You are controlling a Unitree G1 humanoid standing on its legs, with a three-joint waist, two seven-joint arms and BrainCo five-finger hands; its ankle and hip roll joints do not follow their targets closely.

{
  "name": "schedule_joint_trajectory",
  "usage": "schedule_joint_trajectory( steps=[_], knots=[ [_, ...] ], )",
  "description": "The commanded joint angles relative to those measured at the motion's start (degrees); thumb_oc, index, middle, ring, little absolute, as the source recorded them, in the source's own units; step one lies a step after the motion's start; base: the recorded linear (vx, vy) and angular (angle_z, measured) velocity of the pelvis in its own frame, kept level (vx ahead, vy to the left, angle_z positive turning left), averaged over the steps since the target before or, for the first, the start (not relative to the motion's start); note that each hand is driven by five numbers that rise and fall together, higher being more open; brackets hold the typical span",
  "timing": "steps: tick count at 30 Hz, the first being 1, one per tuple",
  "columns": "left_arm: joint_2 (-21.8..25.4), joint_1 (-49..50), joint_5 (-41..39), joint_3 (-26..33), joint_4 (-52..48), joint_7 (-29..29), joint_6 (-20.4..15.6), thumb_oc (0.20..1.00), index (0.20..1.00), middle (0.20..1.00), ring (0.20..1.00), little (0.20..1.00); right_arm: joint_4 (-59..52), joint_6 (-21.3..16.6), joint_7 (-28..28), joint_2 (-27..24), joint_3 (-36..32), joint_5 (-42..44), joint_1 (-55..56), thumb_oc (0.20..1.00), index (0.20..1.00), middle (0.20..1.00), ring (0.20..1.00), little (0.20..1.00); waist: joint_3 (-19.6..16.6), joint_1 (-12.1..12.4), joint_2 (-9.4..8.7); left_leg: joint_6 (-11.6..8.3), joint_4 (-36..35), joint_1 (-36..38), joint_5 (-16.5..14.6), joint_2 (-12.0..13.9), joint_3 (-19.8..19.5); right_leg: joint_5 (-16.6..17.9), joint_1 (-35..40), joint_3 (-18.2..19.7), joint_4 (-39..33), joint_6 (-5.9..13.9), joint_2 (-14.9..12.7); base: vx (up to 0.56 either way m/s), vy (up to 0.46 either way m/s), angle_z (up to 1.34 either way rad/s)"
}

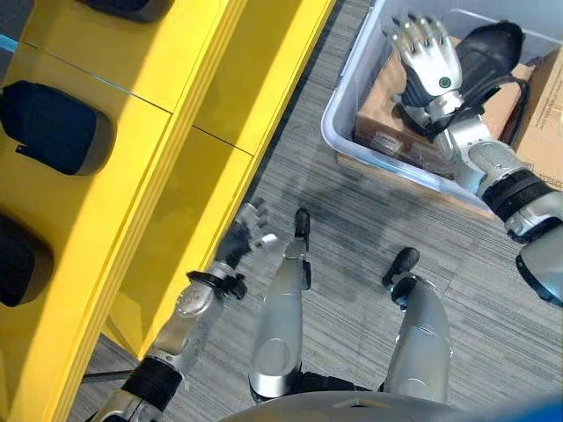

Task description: Move parts from the plastic box to the shelf.

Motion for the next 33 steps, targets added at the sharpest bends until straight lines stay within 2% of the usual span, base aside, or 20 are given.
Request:
schedule_joint_trajectory(
  steps=[1, 3, 4, 5, 6, 8, 9, 11, 12, 14, 17, 23, 25, 27, 28, 29, 30, 33],
  knots=[
    [0.1, 1.1, 7.0, -0.5, -2.2, 4.7, -9.7, 1.0, 1.0, 1.0, 1.0, 1.0, -4.0, -5.3, -9.5, -1.9, -4.6, 2.7, 1.8, 1.0, 1.0, 1.0, 1.0, 1.0, 1.1, 0.4, -1.58, 1.9, 2.4, 1.2, -8.9, -2.5, 0.1, -4.1, 5.0, 0.5, -2.1, 0.59, 4.2, 0.0, 0.0, 0.0],
    [0.0, 1.5, 7.9, -0.3, -3.2, 5.9, -11.3, 1.0, 1.0, 1.0, 1.0, 1.0, -7.4, -6.5, -9.8, -1.9, -7.1, 4.4, 4.5, 1.0, 1.0, 1.0, 1.0, 1.0, 1.1, 0.0, -1.44, 1.85, 2.3, 1.8, -9.1, -2.6, 0.1, -4.2, 5.5, 0.8, -2.3, 0.6, 4.1, 0.0, 0.018, -0.01],
    [-0.4, 1.4, 9.8, 1.1, -5.8, 6.8, -15.7, 1.0, 1.0, 1.0, 1.0, 1.0, -13.6, -14.1, -11.0, -0.9, -11.1, 8.3, 9.4, 1.0, 1.0, 1.0, 1.0, 1.0, 1.1, -1.1, -1.3, 1.93, 1.8, 3.2, -9.4, -2.6, 0.5, -4.2, 6.2, 1.4, -2.8, 0.8, 4.0, 0.01, 0.042, -0.03],
    [-0.2, 1.4, 10.2, 1.3, -6.8, 7.2, -16.2, 1.0, 1.0, 1.0, 1.0, 1.0, -15.6, -13.3, -9.8, -0.7, -12.1, 8.2, 10.9, 1.0, 1.0, 1.0, 1.0, 1.0, 1.1, -1.3, -1.32, 1.92, 1.8, 3.5, -9.4, -2.6, 0.6, -4.2, 6.4, 1.5, -2.8, 0.82, 4.0, -0.02, 0.087, -0.12],
    [1.8, 1.9, 9.8, 4.7, -17.2, 7.2, -15.8, 1.0, 1.0, 1.0, 1.0, 1.0, -26.8, -17.8, -9.8, 1.4, -20.3, 10.6, 21.8, 1.0, 1.0, 1.0, 1.0, 1.0, 1.1, -2.9, -1.13, 2.33, 1.3, 4.2, -8.6, -2.3, 1.3, -3.0, 6.7, 1.9, -3.9, 0.38, 4.0, -0.02, 0.062, -0.2],
    [2.1, 2.0, 7.4, 5.5, -19.9, 2.9, -13.6, 1.0, 1.0, 1.0, 1.0, 1.0, -30.1, -19.4, -8.9, 2.4, -22.6, 12.2, 26.2, 1.0, 1.0, 1.0, 1.0, 1.0, 1.1, -3.8, -1.17, 2.26, 1.1, 5.3, -8.7, -2.1, 1.7, -2.8, 7.5, 2.3, -4.4, 0.48, 4.1, 0.0, 0.05, -0.16],
    [2.2, 1.2, 8.4, 5.3, -21.4, -1.7, -10.4, 1.0, 1.0, 1.0, 1.0, 1.0, -34.8, -19.5, -7.3, 3.7, -24.5, 13.4, 31.0, 1.0, 1.0, 1.0, 1.0, 1.0, 1.1, -5.1, -1.26, 2.22, 0.4, 6.9, -8.8, -1.9, 2.3, -2.5, 8.6, 2.7, -5.2, 0.68, 4.3, 0.01, 0.059, -0.1],
    [3.0, 0.1, 8.5, 3.5, -21.3, -4.1, -10.4, 1.0, 1.0, 1.0, 1.0, 1.0, -38.0, -19.6, -6.2, 3.8, -25.4, 14.5, 35.7, 1.0, 1.0, 1.0, 1.0, 1.0, 1.1, -7.1, -1.23, 1.94, 0.0, 8.4, -8.8, -1.3, 3.0, -2.3, 9.5, 3.6, -5.7, 0.57, 4.5, 0.02, 0.111, -0.15],
    [3.7, -0.7, 8.1, 1.9, -21.4, -4.0, -11.1, 1.0, 1.0, 1.0, 1.0, 1.0, -39.6, -19.4, -5.1, 3.7, -25.8, 17.9, 39.0, 1.0, 1.0, 1.0, 1.0, 1.0, 1.1, -8.8, -1.07, 1.98, -0.2, 9.8, -9.0, -1.1, 3.7, -2.3, 10.4, 4.4, -6.2, 0.57, 4.6, 0.02, 0.119, -0.18],
    [4.0, -1.3, 7.6, 0.7, -21.1, -3.5, -11.8, 1.0, 1.0, 1.0, 1.0, 1.0, -39.7, -20.1, -4.0, 3.6, -26.2, 19.5, 41.1, 1.0, 1.0, 1.0, 1.0, 1.0, 1.1, -10.0, -0.88, 1.98, -0.5, 11.0, -9.1, -1.0, 4.4, -2.1, 11.4, 4.8, -7.0, 0.7, 4.5, 0.01, 0.115, -0.28],
    [4.1, -5.4, 5.9, -4.6, -19.9, -3.7, -14.1, 1.0, 1.0, 1.0, 1.0, 1.0, -39.4, -21.2, -1.4, 2.8, -24.6, 20.4, 44.8, 1.0, 1.0, 1.0, 1.0, 1.0, 1.1, -13.5, -0.35, 1.98, -1.1, 14.3, -9.4, -0.4, 6.5, -2.0, 13.2, 6.6, -7.8, 0.76, 4.5, 0.01, 0.127, -0.54],
    [2.6, -11.2, 6.3, -9.7, -20.7, -5.2, -13.2, 1.0, 1.0, 1.0, 1.0, 1.0, -39.0, -21.2, 1.0, 1.8, -23.6, 22.0, 46.1, 1.0, 1.0, 1.0, 1.0, 1.0, 1.1, -16.4, -0.16, 2.07, -1.7, 16.9, -9.5, -0.3, 7.0, -2.1, 14.6, 8.0, -8.2, 0.44, 5.0, 0.02, 0.038, -0.17],
    [1.8, -13.9, 9.8, -11.5, -20.4, -1.4, -13.1, 1.0, 1.0, 1.0, 1.0, 1.0, -38.5, -20.4, 2.3, 1.5, -22.7, 22.3, 45.7, 1.0, 1.0, 1.0, 1.0, 1.0, 1.1, -17.6, -0.26, 2.07, -1.8, 17.6, -9.4, -0.2, 7.4, -2.2, 14.6, 8.9, -8.0, 0.28, 5.4, 0.02, 0.038, -0.12],
    [1.4, -15.3, 10.3, -12.2, -20.3, 0.0, -13.4, 1.0, 1.0, 1.0, 1.0, 1.0, -38.5, -20.3, 2.6, 1.3, -22.3, 22.7, 45.4, 1.0, 1.0, 1.0, 1.0, 1.0, 1.1, -18.0, -0.45, 2.13, -1.9, 17.9, -9.4, -0.2, 7.4, -2.2, 14.6, 9.2, -7.9, 0.21, 5.6, 0.02, 0.004, -0.09],
    [0.2, -18.2, 18.5, -12.8, -19.6, 11.5, -16.2, 1.0, 1.0, 1.0, 1.0, 1.0, -38.8, -19.7, 3.3, 1.1, -21.3, 22.6, 45.7, 1.0, 1.0, 1.0, 1.0, 1.0, 1.1, -19.2, -0.95, 1.99, -2.3, 18.9, -9.3, 0.1, 7.7, -2.2, 14.9, 9.8, -8.0, 0.12, 6.0, 0.03, -0.005, -0.05],
    [0.1, -18.3, 19.3, -12.9, -19.6, 12.7, -16.4, 1.0, 1.0, 1.0, 1.0, 1.0, -38.8, -19.7, 3.3, 1.1, -21.2, 22.5, 45.7, 1.0, 1.0, 1.0, 1.0, 1.0, 1.1, -19.3, -0.98, 1.99, -2.3, 18.9, -9.3, 0.1, 7.7, -2.2, 14.9, 9.8, -8.0, 0.11, 6.1, 0.04, -0.021, -0.06],
    [-0.5, -19.7, 25.6, -11.0, -19.3, 25.1, -16.4, 1.0, 1.0, 1.0, 1.0, 1.0, -38.7, -19.3, 3.3, 1.3, -20.8, 21.9, 46.1, 1.0, 1.0, 1.0, 1.0, 1.0, 1.1, -19.6, -1.4, 1.96, -2.4, 19.3, -9.3, 0.2, 7.7, -2.2, 14.9, 10.3, -8.1, 0.02, 6.3, 0.02, -0.043, -0.21],
    [-1.6, -21.9, 30.1, -6.7, -18.1, 31.7, -13.3, 1.0, 1.0, 1.0, 1.0, 1.0, -38.8, -17.3, 3.3, 2.9, -20.3, 21.8, 46.8, 1.0, 1.0, 1.0, 1.0, 1.0, 1.0, -19.9, -2.34, 1.97, -2.3, 19.7, -9.5, 0.5, 7.6, -2.0, 15.0, 10.5, -8.4, 0.0, 6.7, 0.01, -0.081, -0.16]
  ],
)
